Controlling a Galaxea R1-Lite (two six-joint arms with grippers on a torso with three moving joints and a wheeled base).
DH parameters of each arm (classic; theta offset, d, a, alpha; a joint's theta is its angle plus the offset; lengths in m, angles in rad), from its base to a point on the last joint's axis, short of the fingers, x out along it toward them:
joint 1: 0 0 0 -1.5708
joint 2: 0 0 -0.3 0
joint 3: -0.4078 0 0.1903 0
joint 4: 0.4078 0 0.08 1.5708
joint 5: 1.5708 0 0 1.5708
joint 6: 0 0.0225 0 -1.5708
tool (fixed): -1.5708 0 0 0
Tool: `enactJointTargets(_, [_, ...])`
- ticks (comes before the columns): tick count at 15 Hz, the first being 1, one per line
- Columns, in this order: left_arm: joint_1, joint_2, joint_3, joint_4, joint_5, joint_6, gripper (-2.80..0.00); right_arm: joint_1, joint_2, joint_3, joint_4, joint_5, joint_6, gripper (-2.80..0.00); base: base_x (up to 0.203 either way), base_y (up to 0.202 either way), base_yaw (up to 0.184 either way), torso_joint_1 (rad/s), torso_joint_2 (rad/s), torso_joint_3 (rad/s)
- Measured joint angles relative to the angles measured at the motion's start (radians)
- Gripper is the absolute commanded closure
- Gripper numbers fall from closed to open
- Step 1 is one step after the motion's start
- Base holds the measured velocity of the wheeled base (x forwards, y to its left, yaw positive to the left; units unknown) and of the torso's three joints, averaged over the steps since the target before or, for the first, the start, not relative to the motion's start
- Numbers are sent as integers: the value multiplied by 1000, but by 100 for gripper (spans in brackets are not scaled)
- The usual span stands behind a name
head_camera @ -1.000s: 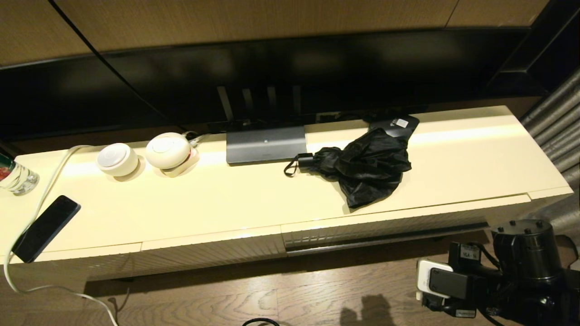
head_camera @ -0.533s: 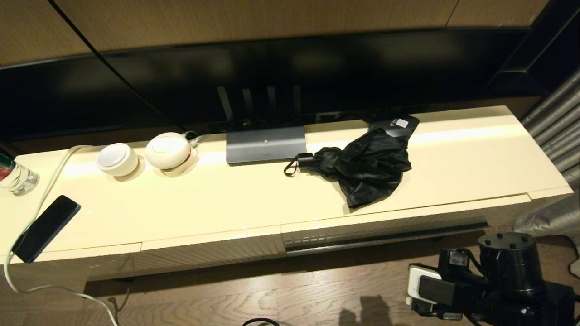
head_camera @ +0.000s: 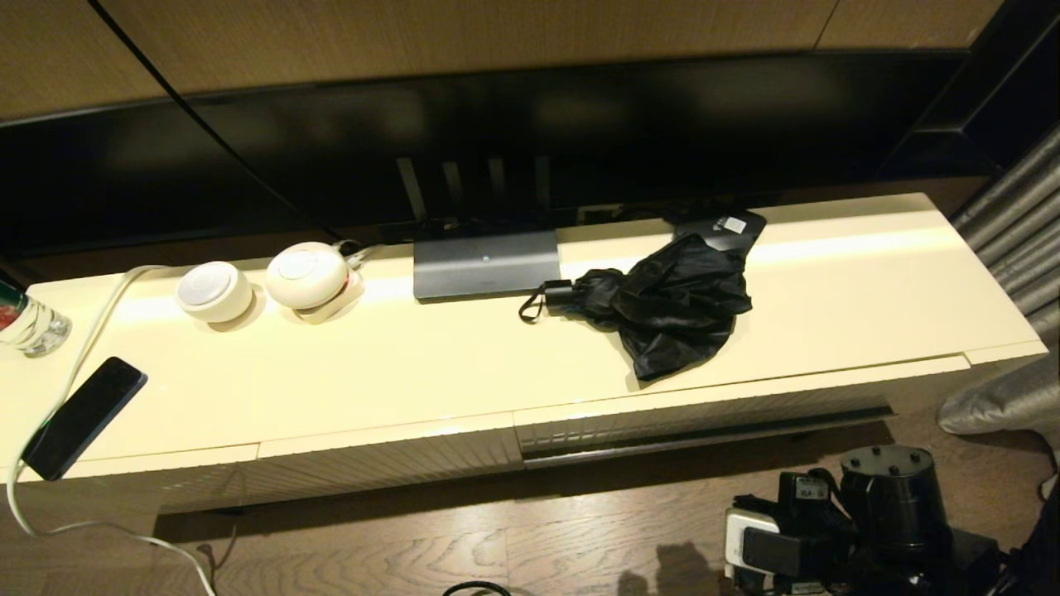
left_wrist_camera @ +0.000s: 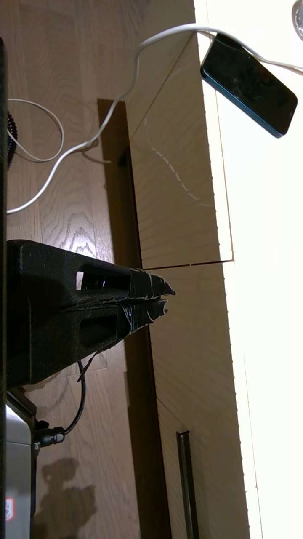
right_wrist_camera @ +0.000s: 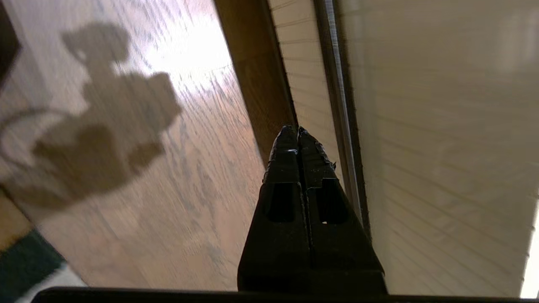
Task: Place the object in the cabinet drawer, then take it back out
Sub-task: Open the drawer
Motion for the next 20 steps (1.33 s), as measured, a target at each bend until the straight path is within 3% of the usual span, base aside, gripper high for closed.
enactJointTargets(4, [0,0,0,1,0,-1,0,-17,47,-9,-3,14,-158,0,0,0,0,0,0,0])
enactJointTargets(5, [0,0,0,0,0,0,0,-23,58,-13,-4,17,-189,-43,0,0,0,0,0,0])
enactJointTargets(6, [0,0,0,0,0,0,0,-25,67,-15,-6,20,-198,-280,0,0,0,0,0,0])
enactJointTargets(10, [0,0,0,1,0,0,0,-48,96,-16,-6,48,-264,-280,0,0,0,0,0,0])
enactJointTargets(20, [0,0,0,0,0,0,0,-94,161,-48,-6,57,-306,-280,0,0,0,0,0,0])
